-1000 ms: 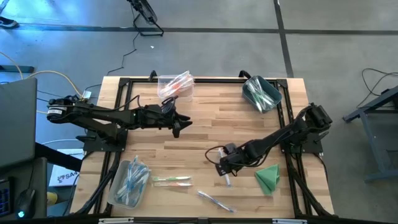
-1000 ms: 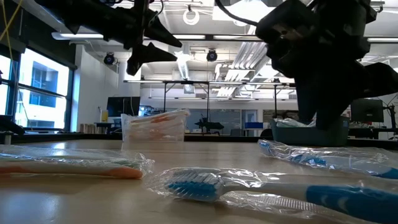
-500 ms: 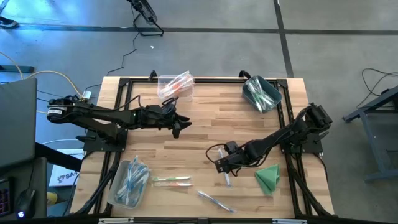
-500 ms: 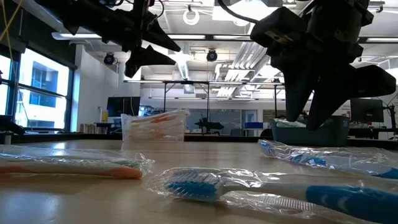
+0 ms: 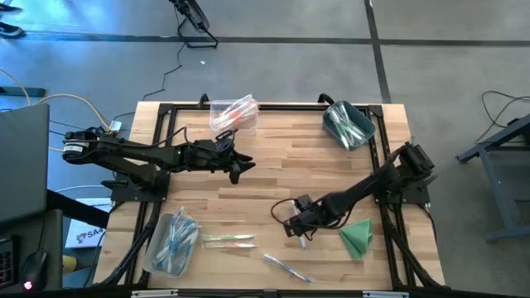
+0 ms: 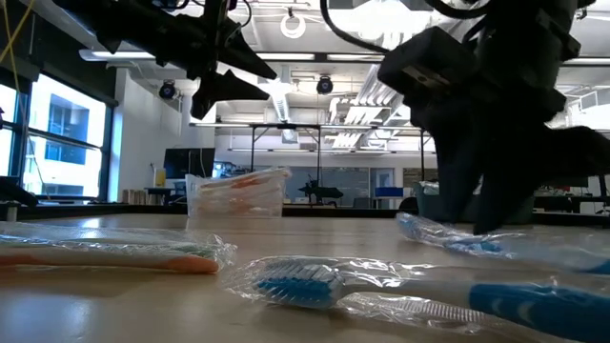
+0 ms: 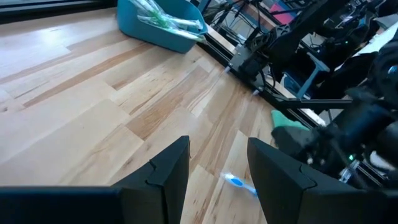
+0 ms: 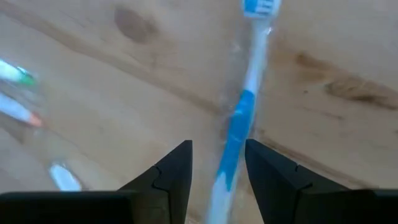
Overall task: Pick & Place Toothbrushes
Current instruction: Put the top blue toothbrush into the gray bin
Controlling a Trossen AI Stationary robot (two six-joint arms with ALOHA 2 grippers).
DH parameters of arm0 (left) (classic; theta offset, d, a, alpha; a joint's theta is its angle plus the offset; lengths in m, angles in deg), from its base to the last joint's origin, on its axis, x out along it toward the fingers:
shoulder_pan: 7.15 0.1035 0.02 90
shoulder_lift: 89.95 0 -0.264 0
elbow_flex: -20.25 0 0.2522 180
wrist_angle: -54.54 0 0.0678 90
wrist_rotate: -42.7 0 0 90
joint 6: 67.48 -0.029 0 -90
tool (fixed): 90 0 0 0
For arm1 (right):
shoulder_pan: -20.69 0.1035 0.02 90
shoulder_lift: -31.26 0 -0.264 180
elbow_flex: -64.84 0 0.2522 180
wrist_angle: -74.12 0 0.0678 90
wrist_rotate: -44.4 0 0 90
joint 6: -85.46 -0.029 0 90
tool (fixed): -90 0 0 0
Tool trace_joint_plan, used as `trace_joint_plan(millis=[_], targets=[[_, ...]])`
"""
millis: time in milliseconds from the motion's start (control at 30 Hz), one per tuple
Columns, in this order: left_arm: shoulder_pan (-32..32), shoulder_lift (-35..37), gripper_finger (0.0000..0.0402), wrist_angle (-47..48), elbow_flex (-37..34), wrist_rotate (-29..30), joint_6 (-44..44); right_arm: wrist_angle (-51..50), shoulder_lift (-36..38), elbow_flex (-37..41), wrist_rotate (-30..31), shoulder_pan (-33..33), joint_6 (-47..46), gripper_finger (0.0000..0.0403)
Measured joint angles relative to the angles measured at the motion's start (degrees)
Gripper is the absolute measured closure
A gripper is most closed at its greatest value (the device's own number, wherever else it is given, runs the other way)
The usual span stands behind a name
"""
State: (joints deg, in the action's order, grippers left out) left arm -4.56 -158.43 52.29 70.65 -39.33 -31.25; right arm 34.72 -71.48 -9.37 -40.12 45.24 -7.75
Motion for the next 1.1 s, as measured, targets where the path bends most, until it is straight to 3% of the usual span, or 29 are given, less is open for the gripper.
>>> trace_joint_plan(millis=[233, 467, 833, 1100], targets=[[0.0, -0.01, 0.0243, -0.01, 0.0, 0.0, 0.0, 2.54, -3.68, -0.18, -1.18, 0.95, -1.25, 0.0261], [0.01, -0.01, 0.0243, 0.08, 0.0, 0.0, 0.02, -0.98, -4.26, -0.25, 0.71, 0.69, -4.42, 0.0266], [0.01, -0.01, 0.0243, -0.06, 0.0, 0.0, 0.02, -10.08, -4.28, -0.2, -0.07, -1.98, -5.55, 0.0352], [0.01, -0.01, 0.0243, -0.07, 0.01, 0.09, 0.02, -10.32, -4.25, -0.12, 1.53, -3.6, 0.17, 0.037]])
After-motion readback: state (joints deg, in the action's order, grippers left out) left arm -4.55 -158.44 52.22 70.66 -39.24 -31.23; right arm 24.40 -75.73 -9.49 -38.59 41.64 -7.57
